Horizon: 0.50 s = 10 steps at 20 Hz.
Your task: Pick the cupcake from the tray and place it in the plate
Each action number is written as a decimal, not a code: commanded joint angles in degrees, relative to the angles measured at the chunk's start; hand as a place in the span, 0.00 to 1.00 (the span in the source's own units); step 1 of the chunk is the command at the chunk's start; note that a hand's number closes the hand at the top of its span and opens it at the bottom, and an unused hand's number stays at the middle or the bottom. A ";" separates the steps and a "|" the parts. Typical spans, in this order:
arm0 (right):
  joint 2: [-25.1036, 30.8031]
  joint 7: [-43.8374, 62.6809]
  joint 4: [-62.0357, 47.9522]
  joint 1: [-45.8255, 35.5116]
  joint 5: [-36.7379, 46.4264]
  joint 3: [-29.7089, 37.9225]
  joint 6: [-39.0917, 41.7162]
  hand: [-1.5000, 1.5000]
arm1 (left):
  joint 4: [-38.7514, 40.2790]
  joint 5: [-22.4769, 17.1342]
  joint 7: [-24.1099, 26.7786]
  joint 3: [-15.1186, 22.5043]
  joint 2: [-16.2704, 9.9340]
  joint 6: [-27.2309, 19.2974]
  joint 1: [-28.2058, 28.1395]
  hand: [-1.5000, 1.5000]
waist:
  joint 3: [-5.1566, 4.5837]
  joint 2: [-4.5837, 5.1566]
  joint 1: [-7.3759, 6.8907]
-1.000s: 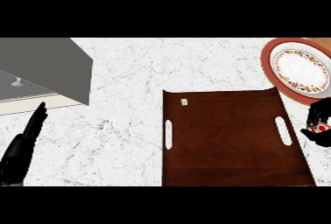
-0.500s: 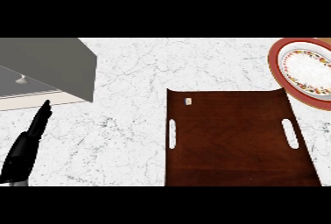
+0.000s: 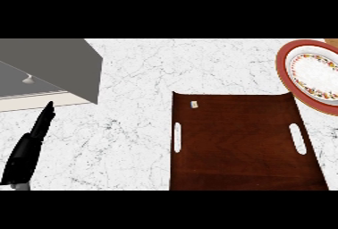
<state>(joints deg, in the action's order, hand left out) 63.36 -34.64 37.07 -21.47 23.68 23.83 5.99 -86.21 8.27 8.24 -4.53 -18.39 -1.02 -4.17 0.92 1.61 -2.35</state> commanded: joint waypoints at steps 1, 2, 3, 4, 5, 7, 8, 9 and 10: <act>2.15 -12.16 -4.17 -2.63 -3.25 3.16 2.31 1.00 | 1.23 0.60 1.45 0.48 0.49 -0.15 -0.72 0.50 | -0.25 -0.39 -0.24; 3.86 -13.59 -5.37 -3.87 -3.31 3.07 4.55 1.00 | 0.32 0.31 -0.28 0.61 0.46 0.11 0.59 0.50 | -0.29 -0.39 -0.52; 3.01 -15.50 -6.94 -4.39 -4.07 3.24 6.13 1.00 | 0.74 0.79 0.77 0.74 0.58 -0.24 0.34 0.50 | -0.31 -0.33 -0.80; 2.87 -17.22 -7.57 -5.14 -3.89 2.87 6.70 1.00 | 2.16 0.71 0.84 0.01 0.20 -0.39 2.05 0.50 | -0.32 -0.03 -0.84; 3.88 -20.74 -9.26 -4.39 -3.48 2.84 7.50 1.00 | 1.09 0.50 -0.41 0.32 0.20 0.09 1.59 0.50 | -0.35 -0.39 -0.38; 4.56 -20.29 -10.78 -8.38 -2.74 1.88 8.89 1.00 | 0.73 1.53 0.40 1.08 0.58 -0.48 1.60 0.50 | -0.45 -0.23 -1.84; 4.35 -21.48 -11.89 -9.05 -2.04 1.27 8.63 1.00 | 0.70 2.00 0.43 1.83 0.68 -0.04 -0.23 0.50 | -0.50 -0.39 -1.72; 2.72 -23.19 -12.51 -8.95 -1.25 0.09 8.45 1.00 | 1.55 1.67 -0.27 1.29 0.83 -0.34 2.16 0.50 | -0.49 -0.26 -1.38; 3.16 -21.03 -12.74 -11.72 -1.06 -0.52 9.71 1.00 | 1.04 1.45 0.55 1.08 -0.19 0.69 1.60 0.50 | -0.55 -0.30 -2.09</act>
<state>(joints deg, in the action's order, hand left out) 66.41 -51.49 27.24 -29.05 21.68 24.83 12.15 -85.25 9.52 8.59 -3.52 -17.99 -1.01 -3.10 0.50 1.33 -3.71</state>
